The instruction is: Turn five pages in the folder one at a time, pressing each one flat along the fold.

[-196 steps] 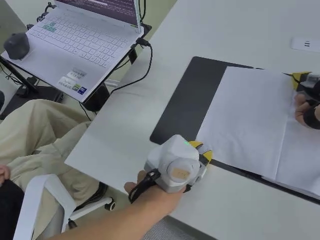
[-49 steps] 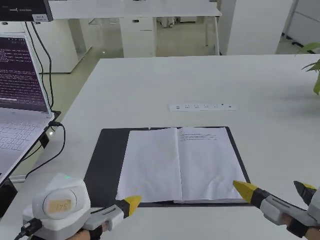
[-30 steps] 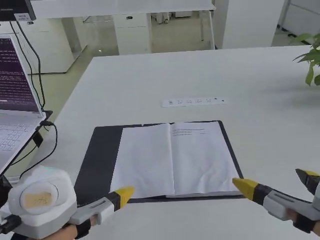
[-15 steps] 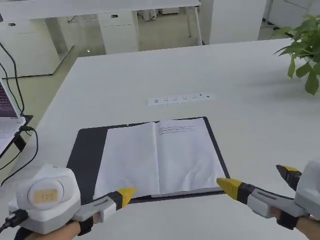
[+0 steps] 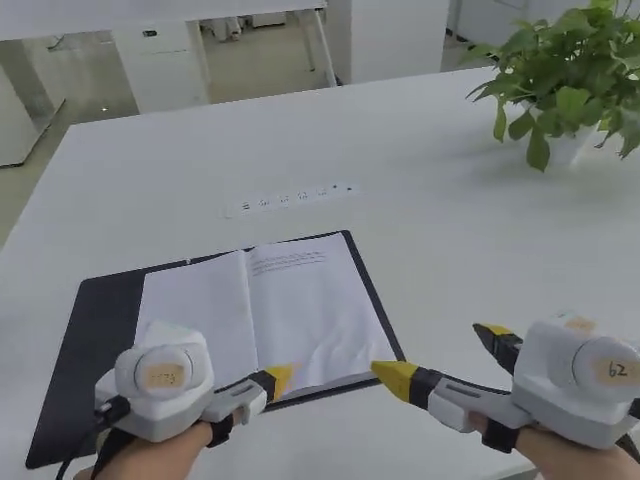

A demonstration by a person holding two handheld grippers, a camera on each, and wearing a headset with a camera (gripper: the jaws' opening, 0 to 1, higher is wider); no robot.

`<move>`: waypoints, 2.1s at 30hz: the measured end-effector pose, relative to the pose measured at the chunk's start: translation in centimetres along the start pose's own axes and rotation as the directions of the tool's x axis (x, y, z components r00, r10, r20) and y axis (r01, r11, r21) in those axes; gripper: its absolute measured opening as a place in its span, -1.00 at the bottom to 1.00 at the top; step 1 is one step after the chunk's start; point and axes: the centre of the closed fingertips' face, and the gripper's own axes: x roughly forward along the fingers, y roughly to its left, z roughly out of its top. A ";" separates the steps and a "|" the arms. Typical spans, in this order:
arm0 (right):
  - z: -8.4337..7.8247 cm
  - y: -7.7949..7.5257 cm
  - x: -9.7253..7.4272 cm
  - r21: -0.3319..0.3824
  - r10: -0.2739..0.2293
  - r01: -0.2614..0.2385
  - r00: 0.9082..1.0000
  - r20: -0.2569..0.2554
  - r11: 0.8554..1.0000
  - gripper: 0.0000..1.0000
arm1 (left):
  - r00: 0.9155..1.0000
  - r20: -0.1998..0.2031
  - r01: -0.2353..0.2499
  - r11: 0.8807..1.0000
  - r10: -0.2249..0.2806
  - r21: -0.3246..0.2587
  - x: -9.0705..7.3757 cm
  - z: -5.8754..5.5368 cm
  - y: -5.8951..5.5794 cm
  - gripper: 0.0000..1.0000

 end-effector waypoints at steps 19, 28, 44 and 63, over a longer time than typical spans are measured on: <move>-1.8 0.3 1.0 0.039 0.036 -0.035 0.999 -0.022 0.999 0.55 | 0.995 -0.065 0.084 0.994 -0.080 0.065 9.3 -2.3 -5.9 0.13; -3.1 0.5 1.2 0.054 0.046 -0.044 0.998 -0.040 0.998 0.51 | 0.995 -0.093 0.055 0.995 -0.047 0.082 9.9 -3.8 -6.3 -0.17; -3.5 0.2 2.0 0.089 0.046 -0.042 0.998 -0.042 0.995 0.43 | 0.997 -0.059 0.060 0.989 -0.052 0.138 10.0 -3.9 -5.6 -0.62; -4.1 0.1 3.5 0.100 0.059 -0.052 0.996 -0.063 0.994 0.33 | 0.998 -0.048 0.038 0.998 -0.041 -0.046 10.3 -3.8 -4.1 -1.00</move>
